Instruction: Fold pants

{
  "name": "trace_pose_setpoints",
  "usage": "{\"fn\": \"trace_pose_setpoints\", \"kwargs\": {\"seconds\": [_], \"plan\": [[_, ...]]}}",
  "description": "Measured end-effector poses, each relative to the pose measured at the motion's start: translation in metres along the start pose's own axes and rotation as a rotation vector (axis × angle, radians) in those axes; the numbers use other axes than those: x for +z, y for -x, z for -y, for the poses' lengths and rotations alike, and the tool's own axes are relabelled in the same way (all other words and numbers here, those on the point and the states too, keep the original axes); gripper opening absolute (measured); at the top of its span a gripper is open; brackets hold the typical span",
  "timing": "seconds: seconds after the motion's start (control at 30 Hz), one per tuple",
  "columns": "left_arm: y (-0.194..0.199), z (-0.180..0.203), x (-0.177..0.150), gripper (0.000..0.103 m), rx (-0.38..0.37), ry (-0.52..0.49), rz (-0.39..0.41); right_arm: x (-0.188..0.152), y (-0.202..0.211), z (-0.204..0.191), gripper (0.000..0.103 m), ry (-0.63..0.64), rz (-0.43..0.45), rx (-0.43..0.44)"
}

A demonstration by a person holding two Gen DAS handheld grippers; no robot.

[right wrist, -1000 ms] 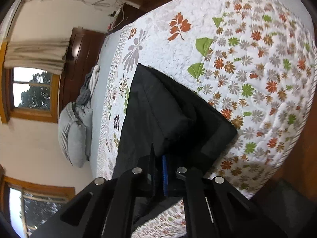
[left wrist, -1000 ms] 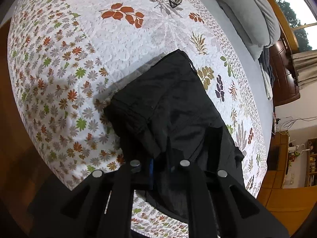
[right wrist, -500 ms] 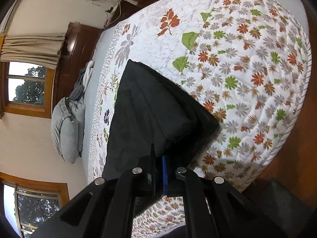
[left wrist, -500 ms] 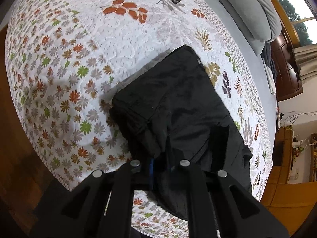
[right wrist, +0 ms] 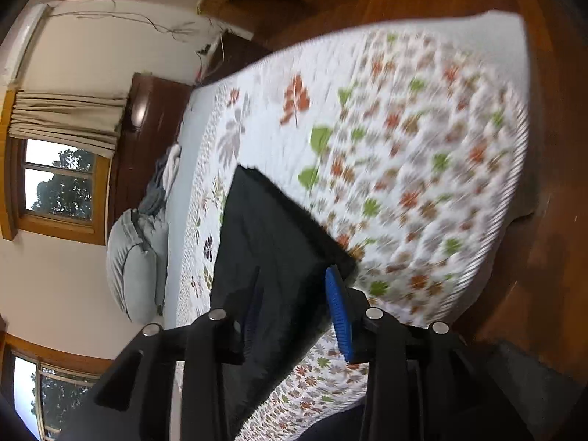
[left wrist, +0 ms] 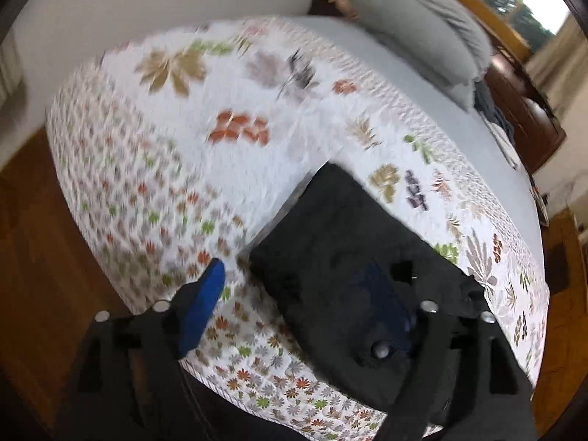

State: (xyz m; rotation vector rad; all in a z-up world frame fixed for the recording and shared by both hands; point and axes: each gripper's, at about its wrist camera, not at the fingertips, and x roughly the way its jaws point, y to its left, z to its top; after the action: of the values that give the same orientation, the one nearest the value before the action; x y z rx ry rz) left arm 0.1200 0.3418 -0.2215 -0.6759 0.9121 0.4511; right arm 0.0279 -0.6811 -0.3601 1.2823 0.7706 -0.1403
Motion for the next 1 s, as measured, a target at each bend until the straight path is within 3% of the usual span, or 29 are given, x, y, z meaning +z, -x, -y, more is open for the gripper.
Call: {"fn": "trace_pose_setpoints", "kwargs": {"seconds": [0.03,0.2,0.4,0.53,0.67,0.77,0.87,1.0], "plan": [[0.003,0.006,0.001,0.089,-0.003,-0.028,0.003,-0.001,0.001,-0.002,0.036,0.009,-0.002,0.005],[-0.011,0.036,-0.002,0.091,-0.022,-0.128,-0.042,-0.01,-0.025,-0.025,0.036,0.063,-0.056,0.023],[-0.048,0.047,-0.014,0.091,-0.035,-0.118,-0.14,-0.016,-0.061,-0.032,0.036,0.07,-0.098,-0.022],[-0.069,0.046,-0.022,0.092,0.003,-0.121,-0.192,-0.012,-0.071,-0.023,0.027,0.059,-0.11,-0.071],[-0.084,0.04,-0.029,0.092,0.03,-0.131,-0.237,-0.006,-0.069,-0.025,0.027,0.06,-0.113,-0.064],[-0.084,0.041,-0.032,0.092,0.028,-0.156,-0.232,-0.002,-0.048,-0.023,0.031,0.044,-0.079,-0.02],[-0.084,0.038,-0.033,0.092,0.014,-0.156,-0.23,0.001,-0.025,-0.007,0.042,0.008,-0.045,-0.004],[-0.083,0.033,-0.035,0.092,0.011,-0.138,-0.226,-0.003,-0.021,0.011,0.067,-0.041,-0.066,0.017]]}}
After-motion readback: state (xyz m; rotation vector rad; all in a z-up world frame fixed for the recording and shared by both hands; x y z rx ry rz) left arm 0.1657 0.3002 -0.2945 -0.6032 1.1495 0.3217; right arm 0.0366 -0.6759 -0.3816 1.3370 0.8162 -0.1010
